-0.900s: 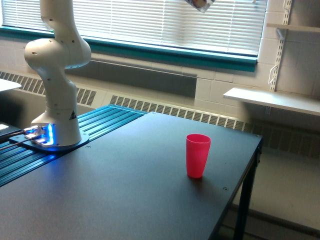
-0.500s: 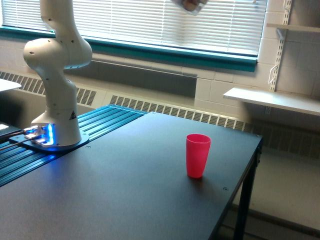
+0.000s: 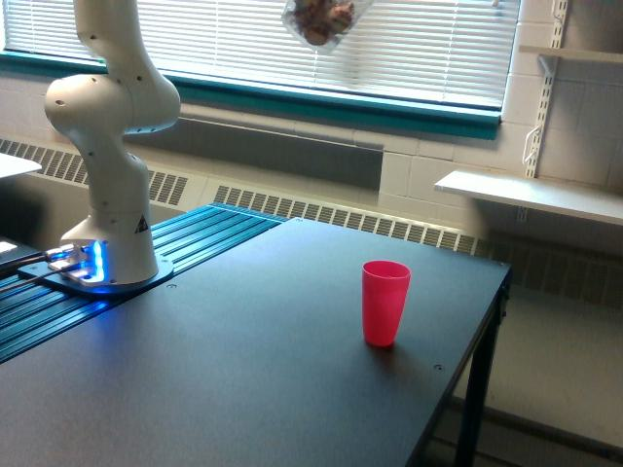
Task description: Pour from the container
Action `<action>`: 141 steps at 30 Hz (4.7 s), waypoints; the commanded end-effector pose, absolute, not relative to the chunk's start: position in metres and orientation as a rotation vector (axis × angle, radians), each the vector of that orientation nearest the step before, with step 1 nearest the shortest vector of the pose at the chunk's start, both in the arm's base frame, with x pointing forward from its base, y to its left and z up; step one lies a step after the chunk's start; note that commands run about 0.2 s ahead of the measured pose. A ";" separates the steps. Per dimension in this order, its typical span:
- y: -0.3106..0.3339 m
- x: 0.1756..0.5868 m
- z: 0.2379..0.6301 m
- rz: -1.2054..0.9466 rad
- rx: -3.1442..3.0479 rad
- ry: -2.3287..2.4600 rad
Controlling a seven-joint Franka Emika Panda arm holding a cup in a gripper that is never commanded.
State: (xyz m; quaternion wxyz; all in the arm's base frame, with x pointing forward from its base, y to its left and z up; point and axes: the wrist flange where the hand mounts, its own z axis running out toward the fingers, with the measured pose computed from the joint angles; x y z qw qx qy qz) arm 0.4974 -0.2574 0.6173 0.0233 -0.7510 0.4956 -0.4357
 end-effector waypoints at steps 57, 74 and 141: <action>-0.055 0.451 0.460 -1.074 -2.731 1.490; -0.024 0.452 0.404 -1.001 -2.800 1.488; 0.044 0.468 0.301 -1.028 -2.744 1.800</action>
